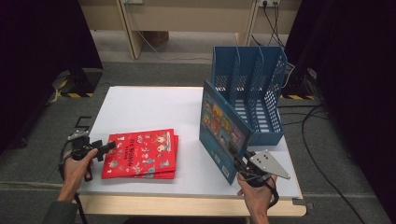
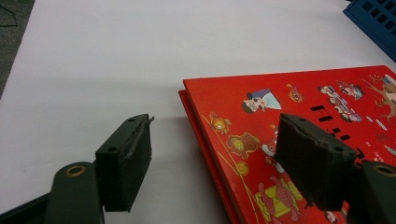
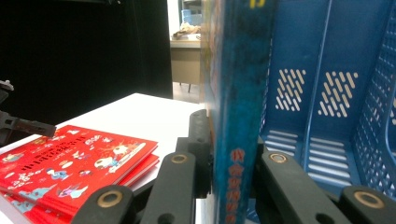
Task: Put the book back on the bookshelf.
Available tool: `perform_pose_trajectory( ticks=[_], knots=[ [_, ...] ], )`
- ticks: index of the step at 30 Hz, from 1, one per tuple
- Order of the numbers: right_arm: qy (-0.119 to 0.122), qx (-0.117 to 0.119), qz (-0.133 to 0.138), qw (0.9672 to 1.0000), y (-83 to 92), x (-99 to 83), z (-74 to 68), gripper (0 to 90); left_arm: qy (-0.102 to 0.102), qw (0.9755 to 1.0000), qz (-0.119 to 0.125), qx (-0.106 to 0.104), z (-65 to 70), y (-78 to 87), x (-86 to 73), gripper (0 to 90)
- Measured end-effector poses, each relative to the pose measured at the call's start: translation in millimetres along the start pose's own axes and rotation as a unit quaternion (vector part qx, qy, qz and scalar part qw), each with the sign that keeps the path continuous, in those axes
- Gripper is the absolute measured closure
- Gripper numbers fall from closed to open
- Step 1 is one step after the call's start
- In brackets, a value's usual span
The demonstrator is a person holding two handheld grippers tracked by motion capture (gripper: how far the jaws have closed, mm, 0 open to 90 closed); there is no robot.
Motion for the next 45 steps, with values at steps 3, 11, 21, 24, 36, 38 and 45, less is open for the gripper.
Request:
perform_pose_trajectory(
  ticks=[3, 11, 21, 24, 36, 38, 45],
  knots=[
    [0.007, -0.004, 0.005, 1.0, -2.4, 1.2, 0.6, 79.7, 0.005, 1.0, 0.006, 0.003, -2.5, 1.7, 0.3, 26.4],
    [0.02, 0.002, 0.02, 0.9996, -9.5, 2.5, -1.1, 79.2, 0.004, 0.9999, 0.007, 0.008, -4.2, 1.7, -0.2, 26.4],
    [0.032, 0.005, 0.031, 0.999, -23.9, 12.3, -8.6, 78.0, 0.003, 1.0, 0.005, 0.006, -4.1, 1.7, -0.4, 26.4],
    [0.045, 0.005, 0.037, 0.9983, -25.1, 10.0, -12.3, 77.8, 0.002, 1.0, 0.002, 0.005, -4.2, 1.4, -0.7, 26.4],
    [0.053, 0.002, 0.04, 0.9978, -26.9, -6.0, -10.8, 76.2, 0.002, 1.0, 0.001, 0.002, -3.4, 0.5, -0.8, 25.9],
    [0.054, 0.001, 0.035, 0.9979, -27.7, -10.4, -10.1, 76.0, 0.003, 1.0, 0.0, 0.002, -3.7, 0.4, -0.9, 25.7],
    [0.06, 0.005, 0.033, 0.9976, -28.0, -11.9, -10.7, 76.0, 0.007, 0.9999, 0.006, 0.01, -7.2, 1.8, -0.4, 25.4]
  ],
)
Point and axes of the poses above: each handheld gripper's, and its own axes: y roughly backward along the jaws, x roughly out of its top, z roughly to its right, the point moved 1 cm from there along -y, roughly forward along the jaws, and after that the axes turned 5 degrees about -x, right-handed, at the moved point
